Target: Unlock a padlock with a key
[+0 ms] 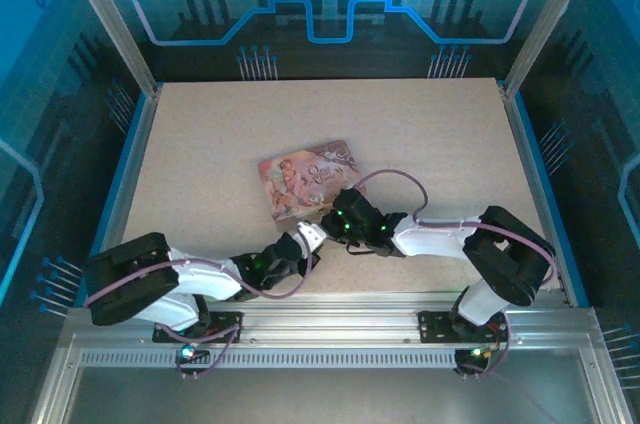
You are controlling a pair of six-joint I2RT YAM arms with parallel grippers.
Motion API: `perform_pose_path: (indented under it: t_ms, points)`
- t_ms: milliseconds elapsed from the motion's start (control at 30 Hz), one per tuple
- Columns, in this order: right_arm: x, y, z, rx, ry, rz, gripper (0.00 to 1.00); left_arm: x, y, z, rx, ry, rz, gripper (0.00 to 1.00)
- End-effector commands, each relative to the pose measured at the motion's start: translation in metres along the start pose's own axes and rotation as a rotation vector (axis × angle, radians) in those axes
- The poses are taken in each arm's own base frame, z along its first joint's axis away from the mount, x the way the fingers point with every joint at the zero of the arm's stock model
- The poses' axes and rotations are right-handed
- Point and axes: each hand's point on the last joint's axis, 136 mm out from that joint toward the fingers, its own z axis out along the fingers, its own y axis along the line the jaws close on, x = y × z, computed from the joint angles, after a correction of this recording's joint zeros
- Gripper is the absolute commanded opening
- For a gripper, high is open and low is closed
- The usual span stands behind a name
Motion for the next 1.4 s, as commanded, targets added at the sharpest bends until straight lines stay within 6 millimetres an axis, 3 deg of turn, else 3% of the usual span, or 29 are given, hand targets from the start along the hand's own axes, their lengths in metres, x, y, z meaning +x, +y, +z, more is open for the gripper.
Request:
perform_pose_path:
  t_ms: [0, 133, 200, 267, 433, 600, 767, 900, 1067, 1233, 1367]
  points:
    - [0.003, 0.009, 0.003, -0.010, 0.003, -0.025, 0.00, -0.019, -0.007, 0.002, -0.022, -0.038, 0.112, 0.00]
    - [0.002, 0.008, 0.007, -0.093, 0.004, -0.013, 0.00, -0.022, -0.004, -0.005, 0.019, -0.118, -0.057, 0.00]
    - [0.003, -0.001, 0.009, -0.092, 0.015, -0.003, 0.00, -0.021, -0.001, -0.009, 0.036, -0.124, -0.122, 0.15]
    - [0.003, -0.006, 0.010, -0.114, 0.025, -0.007, 0.00, -0.022, 0.003, -0.016, 0.048, -0.148, -0.174, 0.24]
    - [0.000, -0.011, 0.007, -0.138, 0.032, -0.044, 0.00, -0.019, 0.019, -0.033, 0.069, -0.173, -0.291, 0.35]
    - [-0.005, -0.014, -0.003, -0.085, 0.029, -0.158, 0.00, -0.021, 0.036, -0.047, 0.082, -0.184, -0.384, 0.36]
    - [-0.004, -0.030, -0.010, 0.032, 0.074, -0.293, 0.00, -0.025, 0.047, -0.058, 0.073, -0.199, -0.393, 0.36]
    - [-0.006, -0.041, -0.015, 0.068, 0.087, -0.334, 0.00, -0.024, 0.050, -0.060, 0.077, -0.198, -0.409, 0.36]
    - [-0.011, -0.042, -0.022, 0.099, 0.096, -0.367, 0.00, -0.026, 0.053, -0.059, 0.075, -0.186, -0.430, 0.37]
    - [-0.023, -0.056, -0.035, 0.188, 0.072, -0.252, 0.00, -0.046, 0.064, -0.060, 0.055, -0.172, -0.427, 0.40]
    - [-0.036, -0.059, -0.052, 0.280, 0.047, -0.318, 0.00, -0.069, 0.079, -0.063, 0.038, -0.161, -0.442, 0.42]
